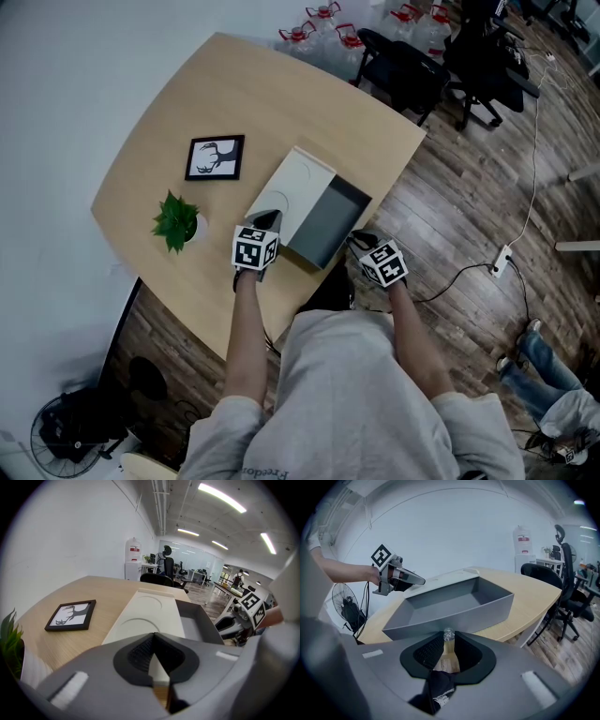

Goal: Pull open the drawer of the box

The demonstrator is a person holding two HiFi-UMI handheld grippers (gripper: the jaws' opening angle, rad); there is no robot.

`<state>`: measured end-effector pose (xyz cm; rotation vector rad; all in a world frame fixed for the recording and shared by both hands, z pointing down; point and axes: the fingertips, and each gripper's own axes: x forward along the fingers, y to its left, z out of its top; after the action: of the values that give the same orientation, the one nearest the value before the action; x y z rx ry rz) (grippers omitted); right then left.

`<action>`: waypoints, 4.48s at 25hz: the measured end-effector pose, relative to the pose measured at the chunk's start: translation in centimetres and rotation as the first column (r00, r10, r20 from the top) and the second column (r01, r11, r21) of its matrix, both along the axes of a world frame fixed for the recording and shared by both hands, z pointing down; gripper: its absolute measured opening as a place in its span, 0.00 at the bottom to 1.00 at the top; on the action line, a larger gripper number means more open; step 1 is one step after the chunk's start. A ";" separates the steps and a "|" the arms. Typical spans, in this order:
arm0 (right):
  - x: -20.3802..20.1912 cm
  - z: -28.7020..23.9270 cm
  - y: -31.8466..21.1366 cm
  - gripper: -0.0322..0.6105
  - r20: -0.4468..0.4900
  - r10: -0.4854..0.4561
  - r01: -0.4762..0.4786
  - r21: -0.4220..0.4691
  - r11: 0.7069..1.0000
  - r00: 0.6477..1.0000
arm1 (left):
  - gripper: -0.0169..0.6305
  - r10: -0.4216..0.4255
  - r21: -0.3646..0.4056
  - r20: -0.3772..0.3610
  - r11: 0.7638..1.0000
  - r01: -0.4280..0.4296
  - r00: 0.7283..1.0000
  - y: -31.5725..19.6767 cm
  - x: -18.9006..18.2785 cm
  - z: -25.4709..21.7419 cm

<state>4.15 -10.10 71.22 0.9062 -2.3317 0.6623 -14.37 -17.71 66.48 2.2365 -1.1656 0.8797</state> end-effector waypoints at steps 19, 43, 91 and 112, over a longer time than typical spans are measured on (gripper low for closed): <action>3.7 -0.8 0.7 0.16 0.004 0.133 -0.133 0.017 0.991 0.991 | 0.11 -0.001 0.015 0.003 1.000 0.001 1.000 -0.1 0.0 -0.1; 1.3 -5.9 0.8 0.16 0.161 0.185 -0.203 0.103 0.974 0.969 | 0.11 -0.145 0.090 -0.171 0.983 0.162 0.975 9.6 2.7 -3.6; -0.9 -6.4 0.3 0.05 0.131 0.129 -0.146 0.128 0.981 0.983 | 0.11 -0.112 0.115 -0.168 0.984 0.133 0.979 11.3 1.4 -3.4; -0.5 -6.5 0.6 0.05 0.136 0.126 -0.144 0.138 0.980 0.983 | 0.11 -0.106 0.113 -0.167 0.986 0.126 0.980 11.4 1.6 -3.2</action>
<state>3.62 -9.53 64.69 1.1278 -2.4745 0.6241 -12.80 -6.30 63.27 2.2618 -1.2904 0.5840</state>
